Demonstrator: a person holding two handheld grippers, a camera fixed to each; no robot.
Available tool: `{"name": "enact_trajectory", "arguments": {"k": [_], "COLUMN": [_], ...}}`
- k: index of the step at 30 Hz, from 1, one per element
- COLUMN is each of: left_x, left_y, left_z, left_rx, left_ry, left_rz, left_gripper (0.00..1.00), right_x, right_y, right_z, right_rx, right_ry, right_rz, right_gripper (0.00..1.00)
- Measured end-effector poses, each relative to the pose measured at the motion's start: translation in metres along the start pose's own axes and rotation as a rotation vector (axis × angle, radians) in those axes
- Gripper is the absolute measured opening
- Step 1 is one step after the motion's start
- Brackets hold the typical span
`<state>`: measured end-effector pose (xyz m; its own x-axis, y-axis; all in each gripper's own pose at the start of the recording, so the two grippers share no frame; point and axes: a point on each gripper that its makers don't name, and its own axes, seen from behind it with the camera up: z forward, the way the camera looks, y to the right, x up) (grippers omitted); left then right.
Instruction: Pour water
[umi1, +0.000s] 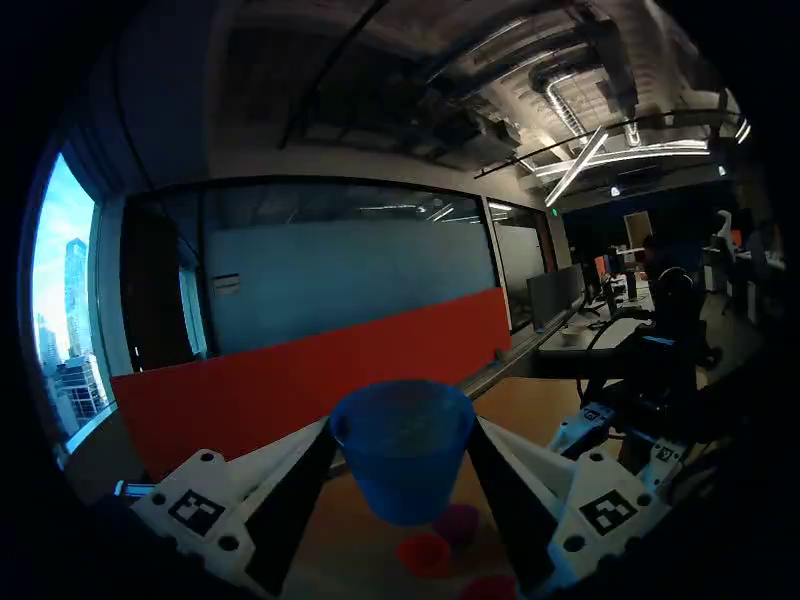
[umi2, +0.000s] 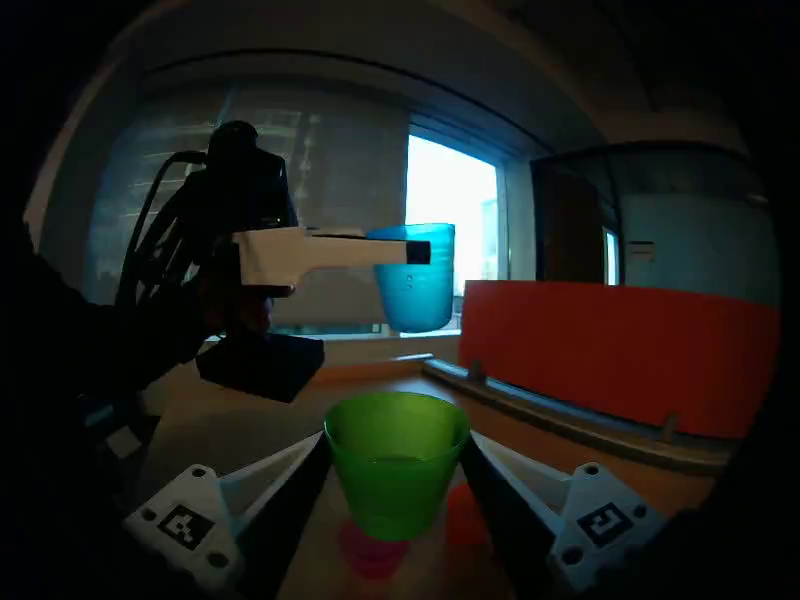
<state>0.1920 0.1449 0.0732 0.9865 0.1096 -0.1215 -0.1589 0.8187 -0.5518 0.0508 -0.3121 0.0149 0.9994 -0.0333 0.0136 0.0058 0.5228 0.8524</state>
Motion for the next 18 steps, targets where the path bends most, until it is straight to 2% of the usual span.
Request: {"name": "enact_trajectory", "arguments": {"k": [8, 18], "left_x": [-0.013, -0.048], "left_y": [0.0, -0.005], "left_z": [-0.006, -0.018], "left_rx": [0.0, 0.006], "left_ry": [-0.033, -0.103], "left_rz": [-0.02, -0.07], "left_gripper": [0.87, 0.87], "right_x": [0.003, -0.003], "right_y": [0.003, 0.012], "right_z": [-0.004, -0.022], "right_rx": [-0.012, -0.04], "right_ry": [-0.005, -0.041], "right_rz": [0.015, 0.006], "right_gripper": [0.9, 0.9]}}
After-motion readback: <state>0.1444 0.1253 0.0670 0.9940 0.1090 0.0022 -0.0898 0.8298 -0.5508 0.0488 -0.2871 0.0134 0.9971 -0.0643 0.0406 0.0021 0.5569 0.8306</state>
